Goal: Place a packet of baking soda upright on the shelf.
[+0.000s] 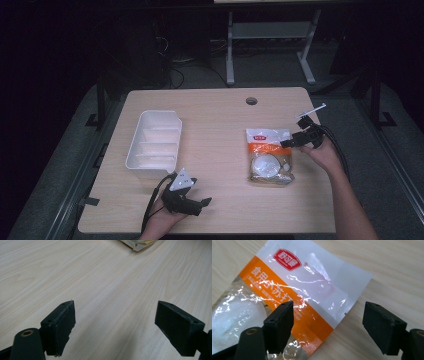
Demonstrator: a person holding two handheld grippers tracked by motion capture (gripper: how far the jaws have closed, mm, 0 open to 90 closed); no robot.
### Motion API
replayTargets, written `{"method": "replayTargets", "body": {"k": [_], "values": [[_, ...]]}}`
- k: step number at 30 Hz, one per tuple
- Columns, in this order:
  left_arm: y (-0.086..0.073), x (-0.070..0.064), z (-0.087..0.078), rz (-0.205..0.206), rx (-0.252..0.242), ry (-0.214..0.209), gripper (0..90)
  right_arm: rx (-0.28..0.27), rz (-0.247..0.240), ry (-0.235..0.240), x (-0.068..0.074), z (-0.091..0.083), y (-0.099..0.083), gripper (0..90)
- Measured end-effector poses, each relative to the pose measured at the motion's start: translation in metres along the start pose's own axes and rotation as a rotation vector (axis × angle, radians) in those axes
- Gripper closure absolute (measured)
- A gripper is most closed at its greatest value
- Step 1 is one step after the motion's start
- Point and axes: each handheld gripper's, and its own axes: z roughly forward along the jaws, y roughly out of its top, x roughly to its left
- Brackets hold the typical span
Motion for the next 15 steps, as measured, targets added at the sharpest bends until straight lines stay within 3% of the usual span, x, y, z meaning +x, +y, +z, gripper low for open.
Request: {"method": "replayTargets", "body": {"k": [3,6,7,12,15], "values": [[0.000,0.000,0.000,-0.001,-0.004,0.001,16.4,0.017,0.017,0.010,-0.001,0.008,-0.002,27.2],[0.000,0.000,0.000,-0.005,-0.006,0.002,16.4,0.022,0.009,0.036,-0.001,0.013,-0.004,35.1],[0.000,0.000,0.000,-0.006,-0.006,0.002,16.4,0.027,0.005,0.042,-0.001,0.013,-0.004,41.6],[0.000,0.001,-0.001,-0.004,-0.006,0.005,16.4,-0.023,-0.026,0.068,0.000,0.004,-0.005,62.7],[0.000,0.001,-0.001,-0.006,-0.007,0.004,16.4,-0.031,-0.044,0.068,0.001,0.000,-0.005,67.6]]}}
